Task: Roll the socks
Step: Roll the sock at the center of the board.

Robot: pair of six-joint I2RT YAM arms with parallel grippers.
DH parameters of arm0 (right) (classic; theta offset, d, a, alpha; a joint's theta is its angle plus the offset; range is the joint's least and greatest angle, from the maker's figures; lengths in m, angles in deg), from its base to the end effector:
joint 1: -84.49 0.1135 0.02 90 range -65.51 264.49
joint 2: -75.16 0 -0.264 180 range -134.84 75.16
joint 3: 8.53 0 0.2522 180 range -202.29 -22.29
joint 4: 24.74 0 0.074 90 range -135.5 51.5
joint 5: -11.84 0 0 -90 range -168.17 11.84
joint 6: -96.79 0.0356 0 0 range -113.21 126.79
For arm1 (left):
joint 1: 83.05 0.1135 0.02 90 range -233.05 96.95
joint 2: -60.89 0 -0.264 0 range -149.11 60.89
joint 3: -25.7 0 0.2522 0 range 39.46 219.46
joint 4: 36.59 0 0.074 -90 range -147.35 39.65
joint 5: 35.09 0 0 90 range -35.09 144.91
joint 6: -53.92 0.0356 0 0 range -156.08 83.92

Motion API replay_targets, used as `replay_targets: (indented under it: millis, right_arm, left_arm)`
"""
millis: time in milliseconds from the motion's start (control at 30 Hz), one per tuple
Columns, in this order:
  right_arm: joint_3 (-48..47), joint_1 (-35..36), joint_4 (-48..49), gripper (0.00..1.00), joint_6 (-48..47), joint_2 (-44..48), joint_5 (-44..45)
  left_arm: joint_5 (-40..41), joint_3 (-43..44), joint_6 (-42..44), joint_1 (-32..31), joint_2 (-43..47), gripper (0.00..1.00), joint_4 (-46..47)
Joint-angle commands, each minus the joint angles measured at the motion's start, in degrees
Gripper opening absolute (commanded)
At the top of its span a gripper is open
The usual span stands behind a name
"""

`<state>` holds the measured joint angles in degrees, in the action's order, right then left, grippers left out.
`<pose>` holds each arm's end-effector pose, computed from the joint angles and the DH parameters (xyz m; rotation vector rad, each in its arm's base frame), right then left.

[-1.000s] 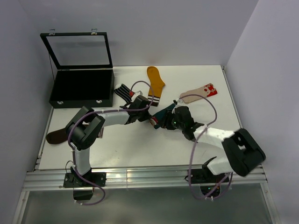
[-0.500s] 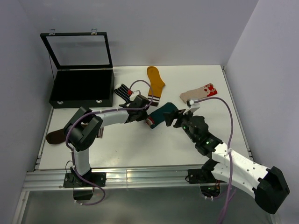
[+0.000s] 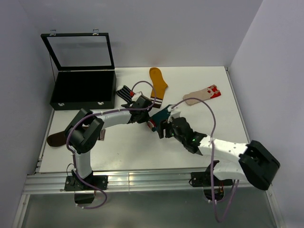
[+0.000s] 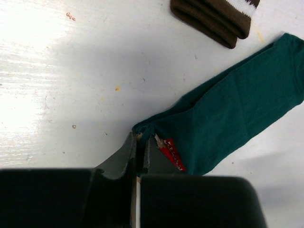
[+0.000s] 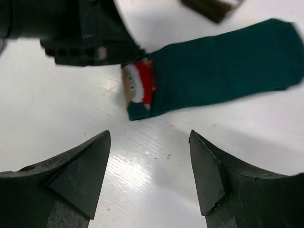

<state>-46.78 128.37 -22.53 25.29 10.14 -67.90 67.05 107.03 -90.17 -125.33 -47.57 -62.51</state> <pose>0.1722 0.1568 0.1939 -0.3312 2.0031 0.5188 0.2961 -0.2592 0.1620 -0.3487 2.5000 -0.4493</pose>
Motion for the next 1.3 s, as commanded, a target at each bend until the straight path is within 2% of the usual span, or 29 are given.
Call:
replay_targets:
  millis: [0,200,367,800,933,1033,1067,1133,1167,1267]
  right_arm:
    - [-4.86,4.53,5.91,0.74,-3.73,-6.41,2.74]
    - [-8.64,9.03,9.96,0.74,-8.48,-16.27,7.31]
    - [-10.31,11.05,12.59,0.67,-10.33,-21.98,9.6]
    - [-12.25,11.67,16.38,0.6,-11.38,-29.73,10.39]
    - [-12.86,11.67,16.64,0.54,-11.12,-31.84,12.15]
    - [-12.69,11.58,16.73,0.45,-10.16,-33.33,13.29]
    - [-12.6,11.67,16.12,0.37,-9.54,-33.6,13.55]
    - [-11.99,11.49,15.76,0.3,-7.96,-33.95,14.17]
    - [-11.9,11.41,14.8,0.19,-7.35,-34.3,14.26]
    - [-11.2,10.7,12.52,0.0,-3.22,-34.04,13.56]
  left_arm:
    - [1.31,1.95,1.0,0.09,0.71,0.0,-2.86]
    - [1.04,2.21,1.26,0.09,0.8,0.0,-3.74]
    - [1.04,2.48,1.61,0.01,0.97,0.0,-3.92]
    - [0.51,2.21,2.05,-0.08,0.62,0.0,-3.57]
    - [0.25,2.04,1.97,-0.08,0.62,0.0,-3.22]
    - [0.25,1.86,1.88,-0.08,0.71,0.0,-3.04]
    - [0.34,1.69,1.62,-0.08,0.71,0.0,-2.95]
    - [0.25,1.34,1.44,-0.08,1.15,0.01,-2.43]
    - [0.34,1.25,1.26,-0.08,1.24,0.01,-2.25]
    - [0.6,1.07,1.09,-0.08,1.94,0.06,-1.99]
